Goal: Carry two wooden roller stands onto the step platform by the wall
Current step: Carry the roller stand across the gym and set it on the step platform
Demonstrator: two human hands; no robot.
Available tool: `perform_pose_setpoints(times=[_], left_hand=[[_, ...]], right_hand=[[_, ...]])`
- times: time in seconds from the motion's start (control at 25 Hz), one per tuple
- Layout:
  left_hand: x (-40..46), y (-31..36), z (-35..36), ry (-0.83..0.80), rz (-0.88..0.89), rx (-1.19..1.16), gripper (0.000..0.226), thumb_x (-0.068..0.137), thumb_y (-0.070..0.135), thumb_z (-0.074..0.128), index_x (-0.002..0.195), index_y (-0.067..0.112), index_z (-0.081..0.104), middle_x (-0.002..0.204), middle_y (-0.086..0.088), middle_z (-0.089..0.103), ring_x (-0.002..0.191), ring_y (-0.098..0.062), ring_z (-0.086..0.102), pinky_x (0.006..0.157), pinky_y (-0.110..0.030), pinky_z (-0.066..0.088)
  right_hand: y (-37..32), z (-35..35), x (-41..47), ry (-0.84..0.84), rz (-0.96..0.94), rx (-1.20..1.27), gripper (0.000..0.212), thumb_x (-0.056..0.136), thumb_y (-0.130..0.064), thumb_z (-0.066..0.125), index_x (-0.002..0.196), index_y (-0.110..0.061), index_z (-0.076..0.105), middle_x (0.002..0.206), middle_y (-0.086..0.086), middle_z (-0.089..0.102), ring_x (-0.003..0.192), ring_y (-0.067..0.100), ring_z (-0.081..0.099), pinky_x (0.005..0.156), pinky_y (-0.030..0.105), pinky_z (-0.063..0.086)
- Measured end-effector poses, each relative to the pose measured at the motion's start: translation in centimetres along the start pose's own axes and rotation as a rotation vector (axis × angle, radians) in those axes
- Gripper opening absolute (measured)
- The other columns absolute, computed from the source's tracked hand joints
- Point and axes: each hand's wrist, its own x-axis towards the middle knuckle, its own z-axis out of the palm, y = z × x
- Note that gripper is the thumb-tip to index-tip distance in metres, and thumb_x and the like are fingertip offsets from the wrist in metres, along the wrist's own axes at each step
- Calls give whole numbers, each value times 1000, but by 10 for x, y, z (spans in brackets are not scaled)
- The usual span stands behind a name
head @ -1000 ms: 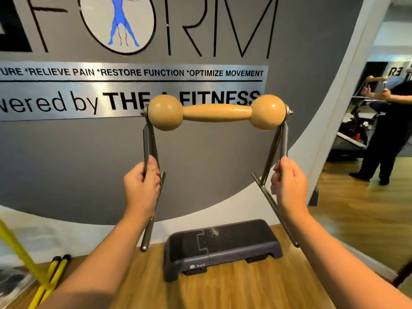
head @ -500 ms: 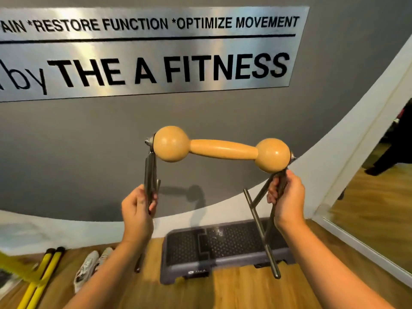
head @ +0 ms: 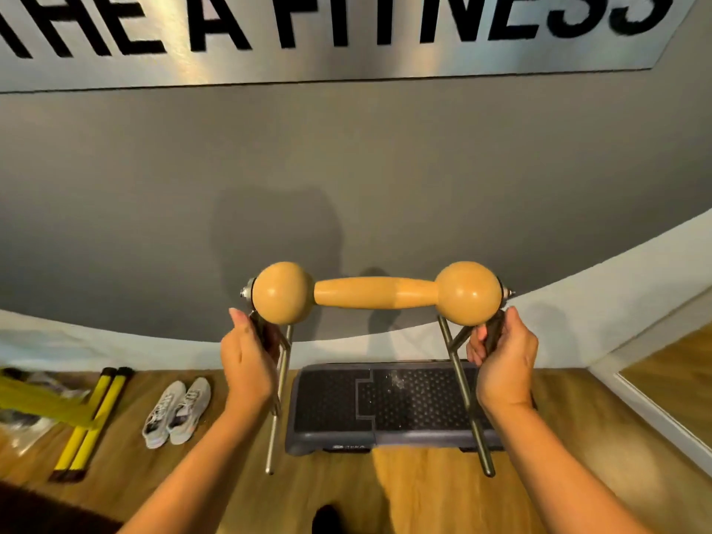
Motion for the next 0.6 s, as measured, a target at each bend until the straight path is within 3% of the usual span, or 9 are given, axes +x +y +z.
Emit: perform_pose_setpoints(times=[0.2, 0.32, 0.44, 0.6], left_hand=[[52, -96, 17, 31, -169, -74, 68, 82, 90, 45, 49, 31, 42, 51, 11, 36, 60, -17, 31, 60, -34, 24], [81, -157, 36, 23, -236, -104, 57, 91, 71, 45, 50, 31, 38, 54, 8, 34, 58, -13, 32, 57, -27, 32], [95, -220, 51, 26, -275, -214, 46, 96, 52, 48, 56, 30, 39, 59, 4, 31, 59, -7, 32, 53, -18, 39], [108, -296, 66, 39, -275, -188, 45, 98, 42, 49, 68, 20, 25, 72, -13, 18, 67, -23, 17, 51, -19, 33]], right_hand=[[89, 23, 49, 98, 84, 1, 44, 91, -53, 50, 58, -23, 52, 56, 2, 48, 51, 15, 42, 49, 26, 33], [154, 27, 76, 174, 139, -10, 41, 94, -47, 49, 63, -20, 51, 61, 6, 46, 53, 15, 42, 49, 25, 33], [217, 20, 101, 217, 190, -13, 43, 88, -54, 52, 72, -14, 50, 74, 16, 39, 62, 20, 39, 55, 29, 35], [294, 9, 127, 219, 212, -49, 48, 90, -55, 51, 54, -22, 49, 54, 6, 41, 51, 22, 35, 52, 31, 31]])
